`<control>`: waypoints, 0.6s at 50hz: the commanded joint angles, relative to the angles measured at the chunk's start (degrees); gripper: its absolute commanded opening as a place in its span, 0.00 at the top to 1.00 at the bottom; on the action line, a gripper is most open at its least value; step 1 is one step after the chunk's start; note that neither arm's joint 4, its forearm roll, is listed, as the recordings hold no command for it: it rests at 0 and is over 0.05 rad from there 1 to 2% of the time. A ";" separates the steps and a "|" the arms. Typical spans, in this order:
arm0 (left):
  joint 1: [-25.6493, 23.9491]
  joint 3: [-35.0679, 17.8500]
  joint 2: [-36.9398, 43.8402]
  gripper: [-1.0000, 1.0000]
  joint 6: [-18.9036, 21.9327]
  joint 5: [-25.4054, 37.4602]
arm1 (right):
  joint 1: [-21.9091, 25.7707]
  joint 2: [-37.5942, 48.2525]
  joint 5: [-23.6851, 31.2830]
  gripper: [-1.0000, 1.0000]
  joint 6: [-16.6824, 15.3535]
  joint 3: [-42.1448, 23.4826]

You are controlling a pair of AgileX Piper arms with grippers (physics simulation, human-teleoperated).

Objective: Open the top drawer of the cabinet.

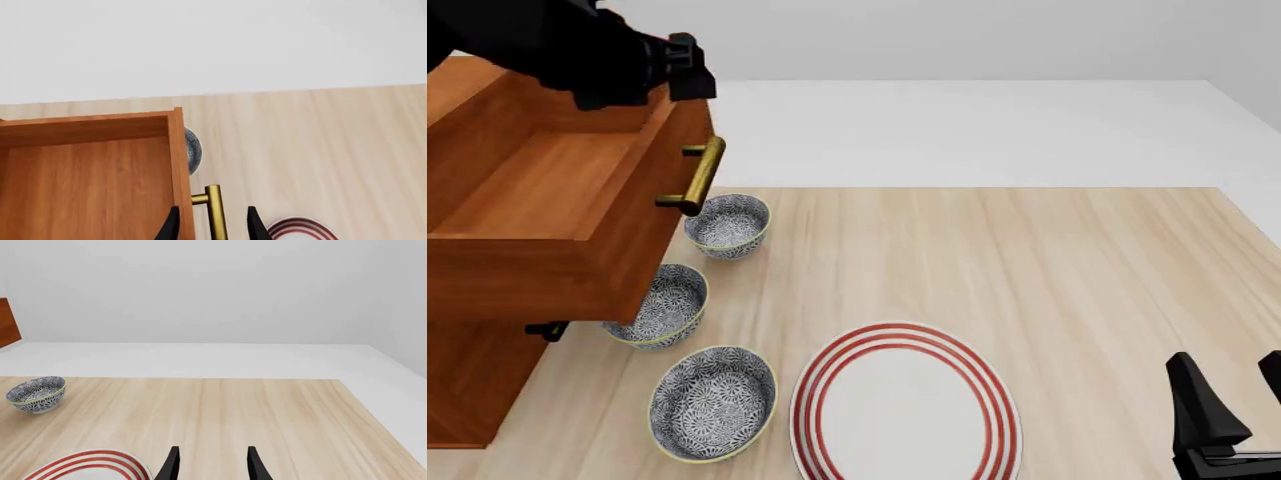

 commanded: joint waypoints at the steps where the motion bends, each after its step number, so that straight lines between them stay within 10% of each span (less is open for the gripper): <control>1: -0.43 -3.02 -0.79 0.00 1.40 0.75 | 0.00 0.00 -0.02 0.00 0.01 0.00; 30: -1.63 -3.60 -5.00 0.00 1.65 1.32 | -0.01 0.00 -0.01 0.00 0.01 0.00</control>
